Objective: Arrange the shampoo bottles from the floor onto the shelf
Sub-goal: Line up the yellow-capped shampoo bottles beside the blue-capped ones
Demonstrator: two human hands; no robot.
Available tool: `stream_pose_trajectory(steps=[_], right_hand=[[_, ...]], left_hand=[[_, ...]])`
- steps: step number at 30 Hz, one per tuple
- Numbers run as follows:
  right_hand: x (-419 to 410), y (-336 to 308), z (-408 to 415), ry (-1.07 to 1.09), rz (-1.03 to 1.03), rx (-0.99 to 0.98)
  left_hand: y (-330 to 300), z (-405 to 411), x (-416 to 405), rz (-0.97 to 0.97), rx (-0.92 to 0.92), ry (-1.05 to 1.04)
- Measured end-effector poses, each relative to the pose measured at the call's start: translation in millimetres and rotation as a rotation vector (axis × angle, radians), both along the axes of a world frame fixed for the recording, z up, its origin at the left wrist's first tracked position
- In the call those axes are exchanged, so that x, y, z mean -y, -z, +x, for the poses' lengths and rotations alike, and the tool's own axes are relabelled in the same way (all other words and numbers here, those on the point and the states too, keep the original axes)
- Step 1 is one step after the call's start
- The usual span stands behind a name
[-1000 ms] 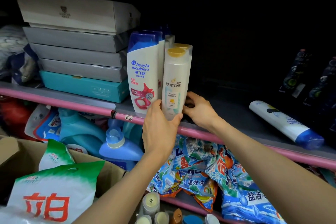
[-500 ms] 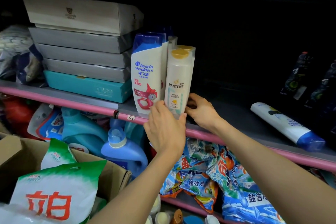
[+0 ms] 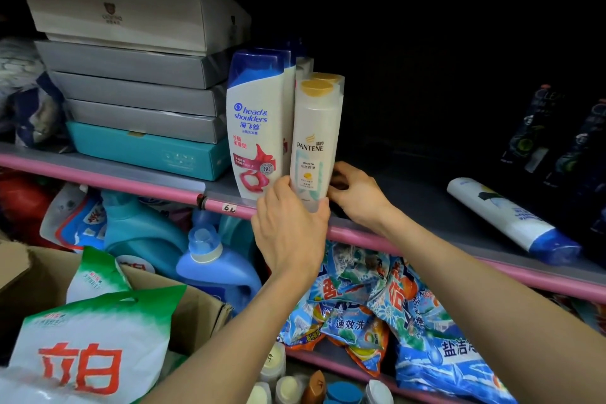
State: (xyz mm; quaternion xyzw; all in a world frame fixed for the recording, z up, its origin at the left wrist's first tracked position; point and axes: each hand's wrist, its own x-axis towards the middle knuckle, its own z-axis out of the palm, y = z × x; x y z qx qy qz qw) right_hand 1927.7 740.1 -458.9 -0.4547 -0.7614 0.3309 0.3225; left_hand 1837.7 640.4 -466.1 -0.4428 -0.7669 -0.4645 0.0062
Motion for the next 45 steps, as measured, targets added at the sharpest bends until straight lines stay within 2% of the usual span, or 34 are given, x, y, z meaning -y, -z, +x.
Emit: stream_pose_trajectory(steps=[7, 12, 14, 17, 21, 26, 30, 36, 45], right_hand=[[18, -15, 12, 0.040, 0.048, -0.010], [69, -26, 29, 0.194, 0.305, -0.087], [97, -16, 33, 0.181, 0.293, -0.158], [137, 20, 35, 0.126, 0.148, -0.161], [180, 86, 32, 0.030, -0.079, 0.023], [227, 171, 23, -0.101, -0.376, 0.394], [250, 216, 15, -0.315, -0.392, 0.661], [264, 250, 15, -0.481, -0.208, 1.011], [273, 287, 14, -0.529, -0.033, 1.104]], left_hand=[[-2, -4, 18, 0.067, 0.060, 0.166], [8, -9, 58, 0.105, 0.156, 0.232], [24, -10, 78, 0.076, 0.188, 0.248], [63, -14, 109, -0.052, 0.190, 0.274], [126, -25, 146, -0.380, 0.208, 0.334], [191, -30, 186, -0.833, 0.056, 0.455], [229, -31, 201, -1.005, -0.092, 0.532], [269, -24, 209, -1.065, -0.295, 0.593], [299, -14, 209, -0.941, -0.432, 0.494]])
